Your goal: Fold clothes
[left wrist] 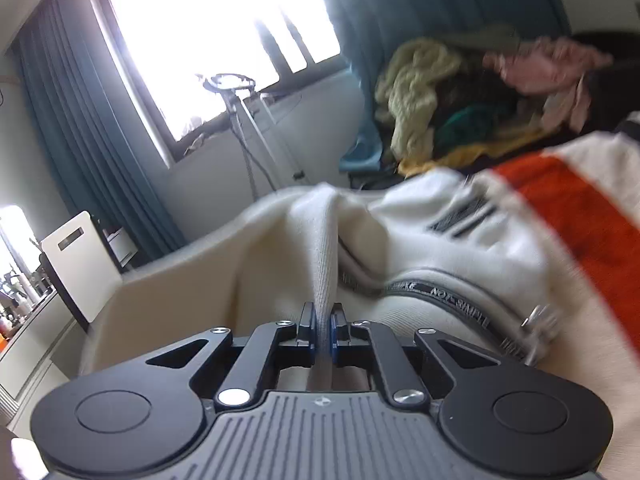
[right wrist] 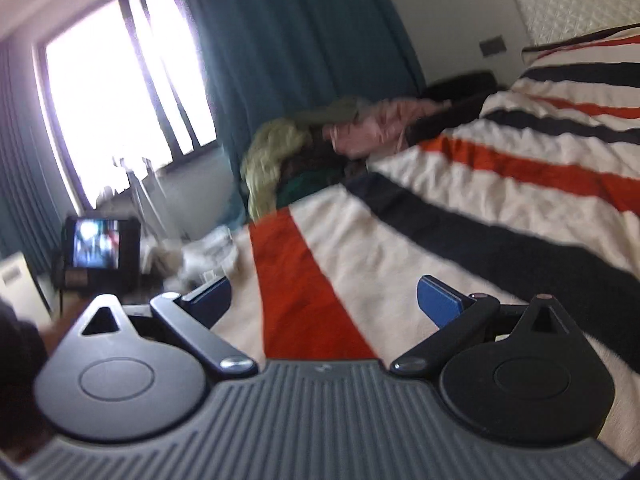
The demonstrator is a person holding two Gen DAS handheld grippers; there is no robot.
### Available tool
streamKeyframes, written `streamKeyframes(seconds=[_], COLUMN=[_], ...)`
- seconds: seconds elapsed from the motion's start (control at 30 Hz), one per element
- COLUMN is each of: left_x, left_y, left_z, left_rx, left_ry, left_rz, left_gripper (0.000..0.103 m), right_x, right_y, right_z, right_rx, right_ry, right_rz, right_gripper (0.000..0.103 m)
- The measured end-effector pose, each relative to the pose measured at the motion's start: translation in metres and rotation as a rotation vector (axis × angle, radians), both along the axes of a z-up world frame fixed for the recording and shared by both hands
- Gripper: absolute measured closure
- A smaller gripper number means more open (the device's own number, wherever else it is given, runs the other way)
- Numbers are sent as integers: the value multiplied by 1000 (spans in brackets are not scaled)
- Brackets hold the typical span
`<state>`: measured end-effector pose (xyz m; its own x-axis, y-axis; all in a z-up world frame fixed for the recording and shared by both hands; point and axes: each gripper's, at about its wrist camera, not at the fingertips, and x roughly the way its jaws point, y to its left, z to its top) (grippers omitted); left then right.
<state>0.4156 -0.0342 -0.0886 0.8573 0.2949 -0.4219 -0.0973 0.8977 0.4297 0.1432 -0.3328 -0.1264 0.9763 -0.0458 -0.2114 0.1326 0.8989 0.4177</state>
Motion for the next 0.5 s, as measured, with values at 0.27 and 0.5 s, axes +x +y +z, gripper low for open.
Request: streamKeyframes(seconds=[0.27,0.5], left_x=[-138,-316], left_y=[-4,15], left_z=[101,137], left_rx=[-165,-247], left_ry=[-71,-166], left_rz=[-140,-301], left_gripper=[101,101], right_x=[-20,-44], right_y=[-12,-12], right_z=[18,34], right_rx=[17,33], right_ry=[-76,-135], right_rz=[6,88], right_gripper=[2,2])
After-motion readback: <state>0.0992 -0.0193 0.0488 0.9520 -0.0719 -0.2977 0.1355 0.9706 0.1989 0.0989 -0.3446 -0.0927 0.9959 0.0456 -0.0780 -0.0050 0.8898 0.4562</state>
